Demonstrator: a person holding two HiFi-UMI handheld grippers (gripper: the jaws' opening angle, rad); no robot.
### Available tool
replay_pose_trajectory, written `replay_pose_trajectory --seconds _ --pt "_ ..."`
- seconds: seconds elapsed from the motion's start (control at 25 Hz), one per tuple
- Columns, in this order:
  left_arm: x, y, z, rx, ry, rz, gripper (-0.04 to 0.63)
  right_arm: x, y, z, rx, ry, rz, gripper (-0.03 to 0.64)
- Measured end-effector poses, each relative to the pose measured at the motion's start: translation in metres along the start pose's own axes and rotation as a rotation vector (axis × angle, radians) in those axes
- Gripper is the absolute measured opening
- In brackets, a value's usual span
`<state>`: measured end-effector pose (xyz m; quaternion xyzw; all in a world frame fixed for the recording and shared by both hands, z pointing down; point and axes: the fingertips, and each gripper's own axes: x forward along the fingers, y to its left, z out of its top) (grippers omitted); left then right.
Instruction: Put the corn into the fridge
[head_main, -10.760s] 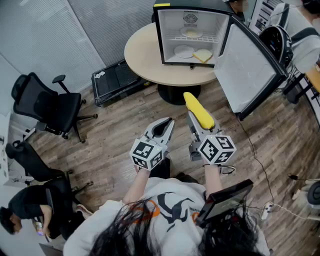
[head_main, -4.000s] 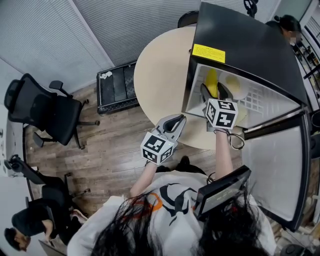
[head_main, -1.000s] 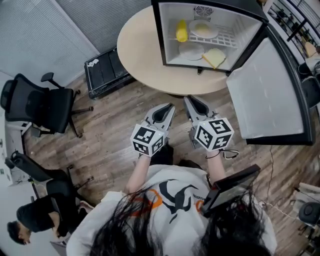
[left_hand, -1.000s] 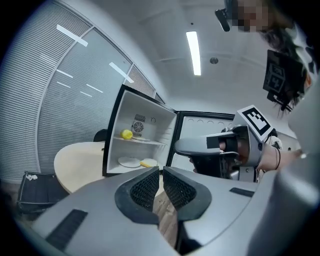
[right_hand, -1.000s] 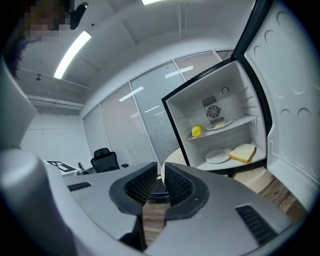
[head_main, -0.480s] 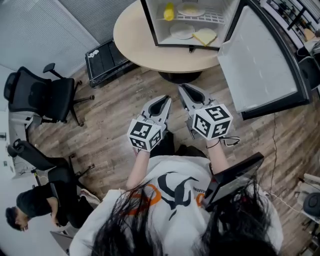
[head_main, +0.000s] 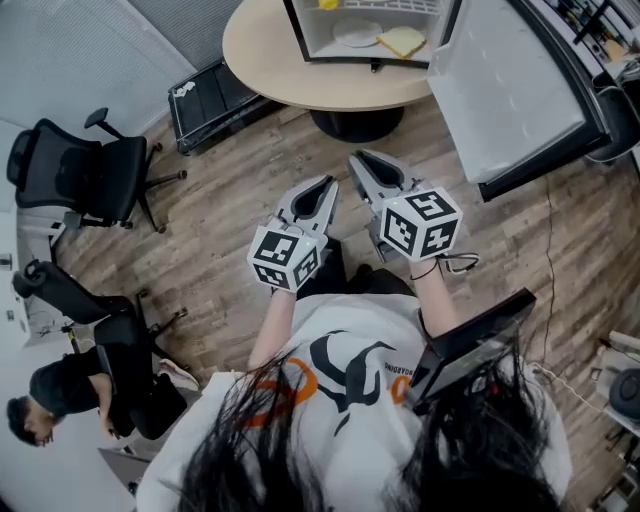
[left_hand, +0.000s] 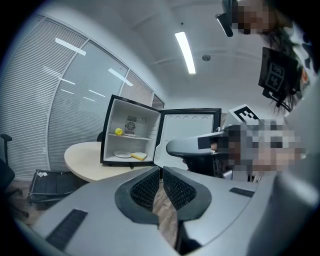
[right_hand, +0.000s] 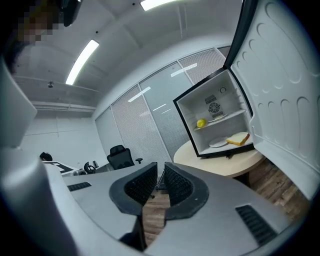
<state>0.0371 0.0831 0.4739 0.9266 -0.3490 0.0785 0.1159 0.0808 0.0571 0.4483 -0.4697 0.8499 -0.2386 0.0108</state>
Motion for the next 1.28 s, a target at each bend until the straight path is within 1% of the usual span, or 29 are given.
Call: replay_pose_trajectory --seconds 0.2,0.44,0.92,1.12,1.28 --pt "-0.014 -0.005 0.0 -0.001 -0.019 0.024 0.018 -0.006 0.01 -0.007 0.005 0.01 0.017 0.054" --pt "-0.028 -0.004 -0.002 -0.011 -0.03 0.055 0.018 -0.006 0.016 -0.011 -0.009 0.029 0.013 0.054" --pt "-0.033 0.001 0.004 -0.011 -0.053 0.092 0.018 -0.005 0.018 -0.013 -0.017 0.053 0.033 0.054" --pt "-0.025 0.001 0.007 -0.02 -0.055 0.089 0.018 -0.01 0.008 -0.013 -0.007 0.055 0.024 0.054" --pt "-0.016 -0.004 0.007 -0.027 -0.041 0.075 0.018 -0.016 -0.002 -0.013 0.011 0.058 0.009 0.054"
